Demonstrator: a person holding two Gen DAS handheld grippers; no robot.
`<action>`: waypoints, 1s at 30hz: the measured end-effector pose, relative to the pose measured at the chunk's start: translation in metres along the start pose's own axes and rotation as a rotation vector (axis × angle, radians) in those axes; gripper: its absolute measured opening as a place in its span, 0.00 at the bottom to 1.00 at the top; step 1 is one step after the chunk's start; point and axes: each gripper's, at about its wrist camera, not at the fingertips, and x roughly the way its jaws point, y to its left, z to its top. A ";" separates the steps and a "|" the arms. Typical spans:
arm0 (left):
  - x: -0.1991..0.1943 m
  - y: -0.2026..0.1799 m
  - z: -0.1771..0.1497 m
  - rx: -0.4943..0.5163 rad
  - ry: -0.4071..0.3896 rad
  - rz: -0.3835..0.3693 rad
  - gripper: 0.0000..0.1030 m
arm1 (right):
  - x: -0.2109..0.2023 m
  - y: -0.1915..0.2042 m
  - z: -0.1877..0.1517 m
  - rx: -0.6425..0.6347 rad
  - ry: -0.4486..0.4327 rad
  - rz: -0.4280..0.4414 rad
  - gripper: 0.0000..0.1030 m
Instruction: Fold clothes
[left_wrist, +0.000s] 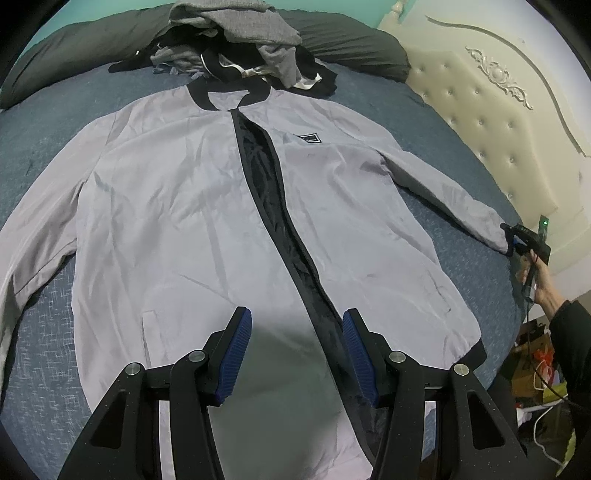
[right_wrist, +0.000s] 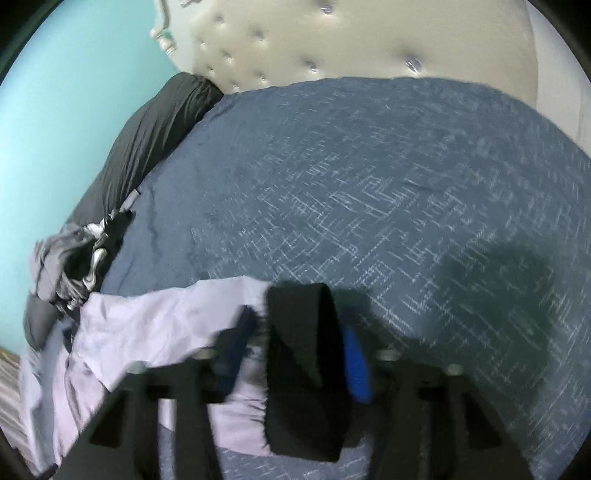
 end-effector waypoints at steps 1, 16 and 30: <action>0.001 0.001 0.000 0.000 0.002 0.002 0.54 | 0.001 0.002 0.000 -0.008 0.000 -0.006 0.13; 0.019 0.002 -0.004 -0.004 0.037 0.004 0.54 | 0.015 0.014 0.052 -0.047 0.013 -0.173 0.14; 0.077 -0.034 0.009 -0.011 0.090 -0.108 0.54 | -0.051 0.056 0.019 -0.147 -0.086 -0.158 0.31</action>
